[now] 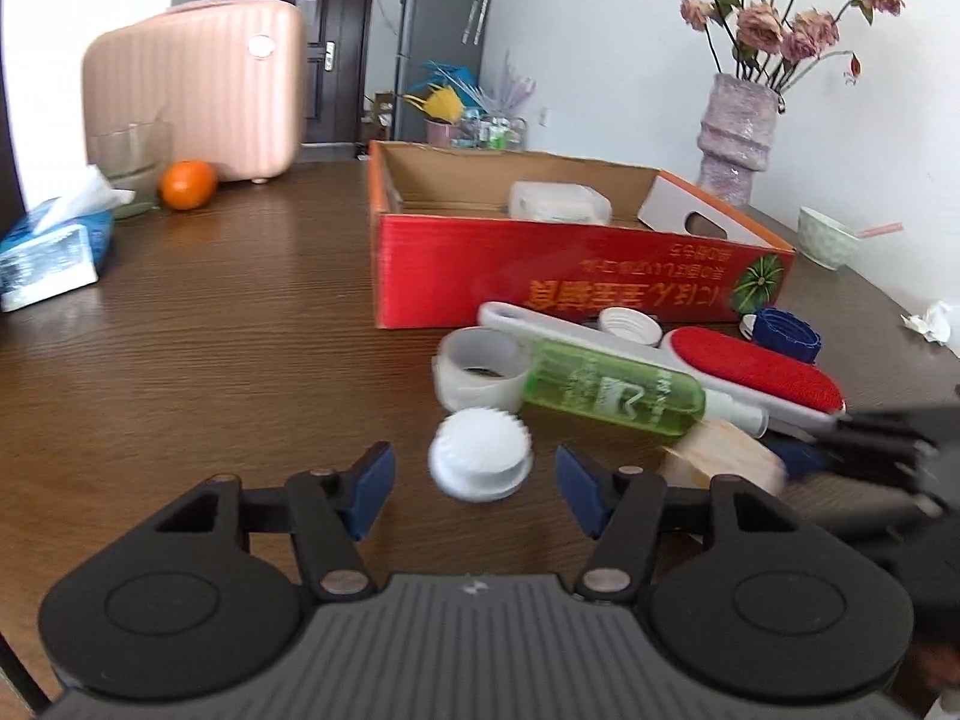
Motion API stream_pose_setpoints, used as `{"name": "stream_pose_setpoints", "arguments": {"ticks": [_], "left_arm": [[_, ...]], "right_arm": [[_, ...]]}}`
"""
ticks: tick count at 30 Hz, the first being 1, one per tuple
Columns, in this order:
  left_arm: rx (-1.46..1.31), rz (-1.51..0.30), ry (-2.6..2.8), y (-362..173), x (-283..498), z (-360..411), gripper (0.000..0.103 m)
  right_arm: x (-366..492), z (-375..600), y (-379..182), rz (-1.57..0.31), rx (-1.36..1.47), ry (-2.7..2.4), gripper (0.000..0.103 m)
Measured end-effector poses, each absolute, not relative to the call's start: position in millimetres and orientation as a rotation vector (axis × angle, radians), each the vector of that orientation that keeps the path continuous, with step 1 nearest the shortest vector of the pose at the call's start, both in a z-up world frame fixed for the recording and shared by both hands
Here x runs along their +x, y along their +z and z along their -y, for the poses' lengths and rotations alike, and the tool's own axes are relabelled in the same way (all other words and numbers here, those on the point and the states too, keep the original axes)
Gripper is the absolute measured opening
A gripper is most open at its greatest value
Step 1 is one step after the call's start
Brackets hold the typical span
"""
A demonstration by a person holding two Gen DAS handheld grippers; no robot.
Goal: Organize rigid objects
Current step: 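Grasp the white plug adapter with the right gripper while the left grasps the white cap, then lower the plug adapter and white cap into the box and open both grippers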
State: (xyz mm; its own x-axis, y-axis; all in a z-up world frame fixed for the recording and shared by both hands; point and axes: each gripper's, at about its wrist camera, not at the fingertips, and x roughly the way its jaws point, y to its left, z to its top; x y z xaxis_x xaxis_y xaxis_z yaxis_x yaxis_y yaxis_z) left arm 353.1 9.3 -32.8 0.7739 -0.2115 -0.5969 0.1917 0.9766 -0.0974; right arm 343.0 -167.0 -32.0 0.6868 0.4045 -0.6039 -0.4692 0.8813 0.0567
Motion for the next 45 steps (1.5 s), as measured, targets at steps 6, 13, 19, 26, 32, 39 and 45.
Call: {"name": "stream_pose_setpoints", "arguments": {"ticks": [6, 13, 19, 26, 32, 39, 45], "left_arm": [[-0.046, -0.669, -0.203, -40.1, 374.4, 1.3, 0.044], [-0.027, -0.662, -0.168, -36.4, 342.5, 0.4, 0.039], [-0.056, -0.655, -0.130, -27.4, 280.4, -11.5, 0.039], [-0.062, -0.614, -0.105, -14.5, 216.9, -11.4, 0.039], [-0.062, -0.549, -0.099, 1.2, 177.4, -2.5, 0.039], [-0.046, -0.502, -0.112, 14.8, 147.7, 12.5, 0.039], [-0.025, -0.477, -0.135, 21.7, 147.8, 23.7, 0.039]], "right_arm": [[306.1, 204.0, -35.3, -0.645, -0.071, 0.423, 0.038], [304.0, 210.3, -37.5, -0.640, -0.058, 0.365, 0.038], [281.6, 207.3, -37.2, -0.626, -0.067, 0.354, 0.038], [234.4, 199.5, -35.1, -0.605, -0.050, 0.387, 0.038], [190.7, 204.2, -18.3, -0.507, -0.059, 0.398, 0.038], [156.1, 222.0, -7.1, -0.426, -0.024, 0.362, 0.038], [147.1, 242.1, -3.2, -0.399, 0.011, 0.311, 0.038]]}}
